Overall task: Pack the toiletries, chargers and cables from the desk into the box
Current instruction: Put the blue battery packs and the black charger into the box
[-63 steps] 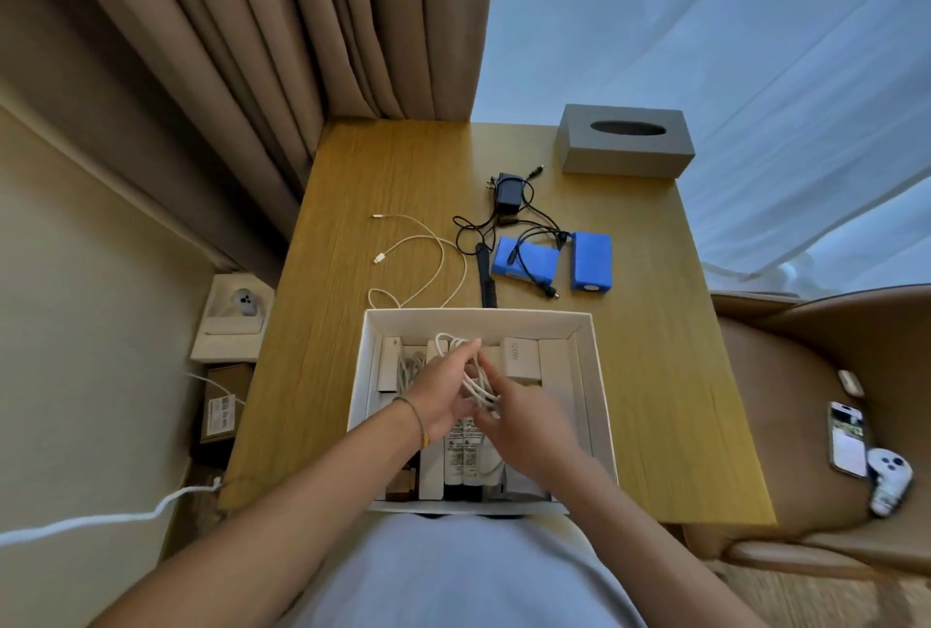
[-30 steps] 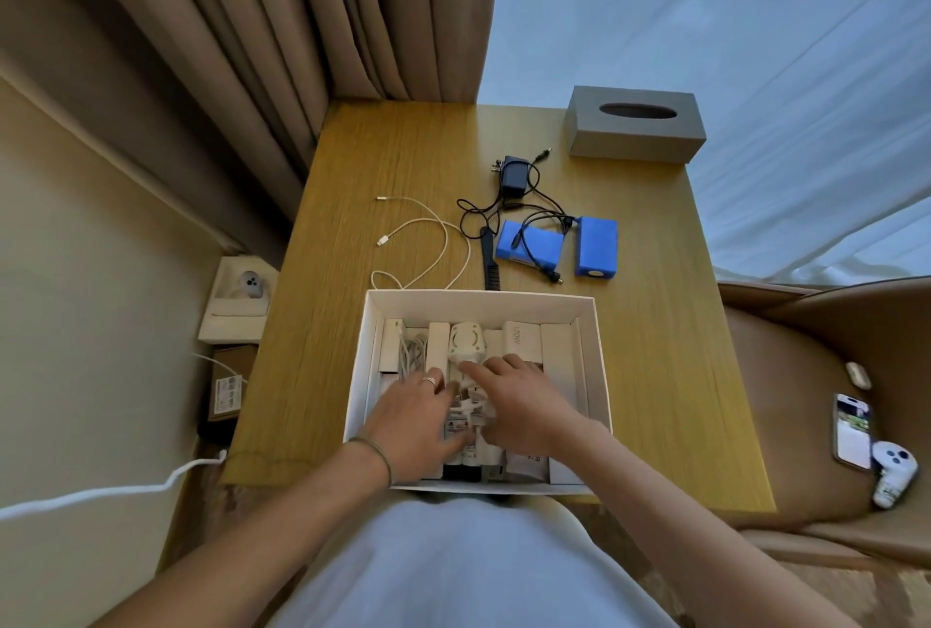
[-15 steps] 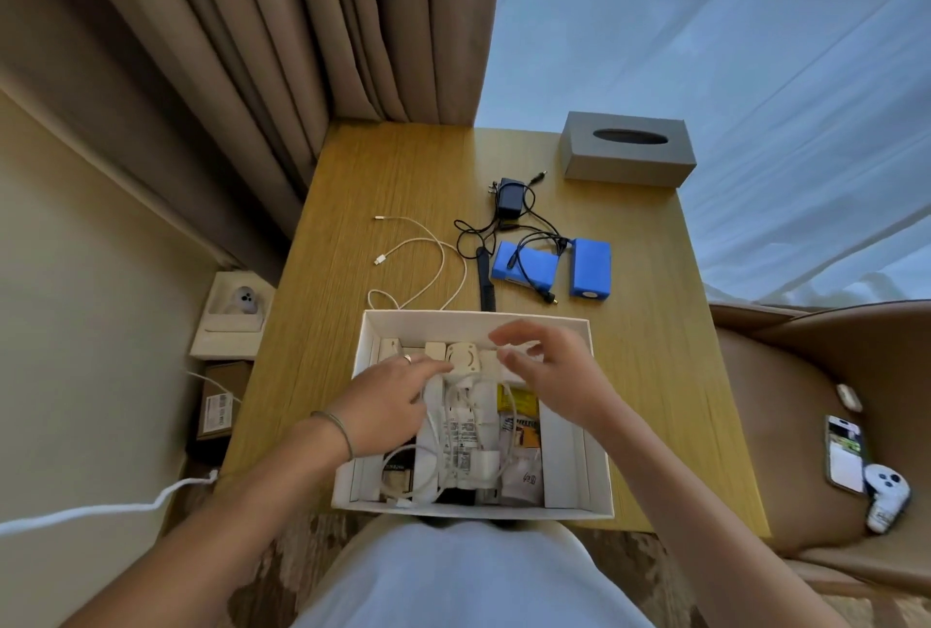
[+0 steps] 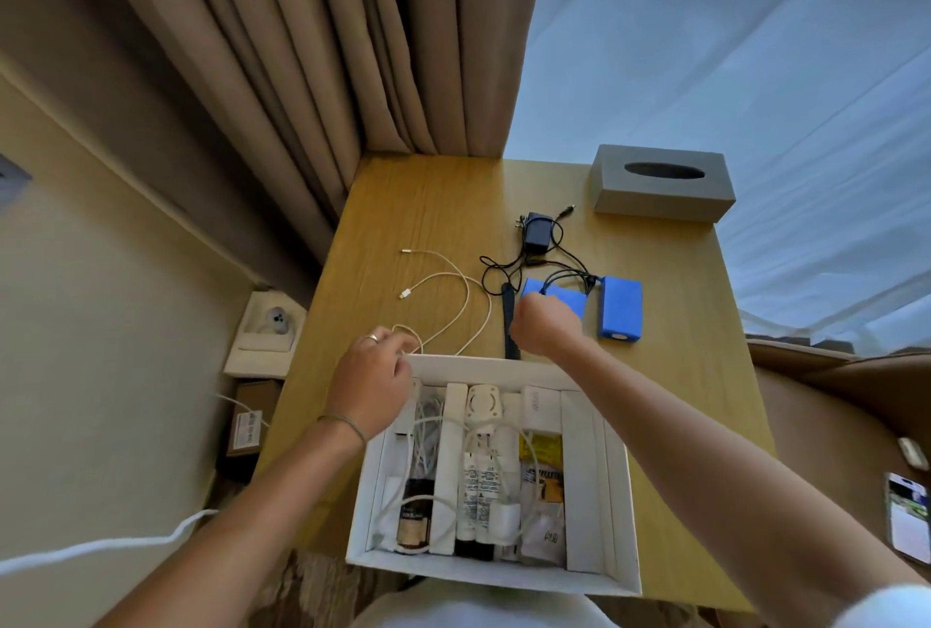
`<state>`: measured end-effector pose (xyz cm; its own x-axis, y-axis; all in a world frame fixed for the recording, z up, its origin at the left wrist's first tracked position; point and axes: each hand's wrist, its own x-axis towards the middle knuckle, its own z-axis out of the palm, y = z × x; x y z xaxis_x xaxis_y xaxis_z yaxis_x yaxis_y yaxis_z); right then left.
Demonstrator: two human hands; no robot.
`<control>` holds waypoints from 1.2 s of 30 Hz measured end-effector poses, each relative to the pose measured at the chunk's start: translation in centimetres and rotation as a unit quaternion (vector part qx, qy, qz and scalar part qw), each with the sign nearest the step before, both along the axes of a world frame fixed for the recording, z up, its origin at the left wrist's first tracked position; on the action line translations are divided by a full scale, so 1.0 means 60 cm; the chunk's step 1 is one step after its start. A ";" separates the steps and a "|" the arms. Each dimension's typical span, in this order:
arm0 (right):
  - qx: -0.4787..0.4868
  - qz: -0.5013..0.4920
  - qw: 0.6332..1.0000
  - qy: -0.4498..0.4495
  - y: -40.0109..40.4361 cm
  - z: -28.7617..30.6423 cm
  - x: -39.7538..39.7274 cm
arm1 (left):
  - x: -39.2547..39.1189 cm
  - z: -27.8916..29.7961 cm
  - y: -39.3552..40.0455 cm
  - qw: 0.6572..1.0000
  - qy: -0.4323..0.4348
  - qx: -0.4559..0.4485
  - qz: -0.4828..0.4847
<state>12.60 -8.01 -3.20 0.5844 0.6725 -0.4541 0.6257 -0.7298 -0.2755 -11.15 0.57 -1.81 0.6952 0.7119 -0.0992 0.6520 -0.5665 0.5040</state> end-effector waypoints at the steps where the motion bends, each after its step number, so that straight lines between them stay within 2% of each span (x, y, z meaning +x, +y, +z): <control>1: -0.026 0.012 1.000 -0.010 0.007 -0.012 0.002 | -0.003 -0.007 0.003 1.000 0.006 -0.013 0.005; 4: -0.077 0.052 0.995 -0.031 0.024 -0.042 0.006 | -0.012 -0.024 0.005 0.999 0.000 -0.044 -0.003; 9: -0.127 0.094 0.986 -0.054 0.046 -0.082 0.012 | -0.019 -0.042 0.001 0.999 -0.023 -0.030 0.003; 19: -0.121 0.081 0.988 -0.048 0.070 -0.088 0.010 | -0.024 -0.056 -0.002 0.998 -0.048 -0.036 0.012; 24: -0.070 0.044 0.996 -0.028 0.056 -0.048 0.015 | -0.026 -0.055 -0.003 0.997 -0.056 -0.046 0.016; 28: 0.025 0.023 0.999 -0.020 0.024 0.026 0.007 | -0.029 -0.057 -0.005 0.998 -0.059 -0.031 0.008; 32: 0.132 -0.009 0.991 0.010 -0.068 0.089 -0.038 | -0.031 -0.060 -0.007 0.997 -0.065 -0.028 -0.005; 36: 0.153 -0.045 0.985 0.063 -0.166 0.095 -0.101 | -0.030 -0.064 -0.009 0.997 -0.074 -0.022 -0.008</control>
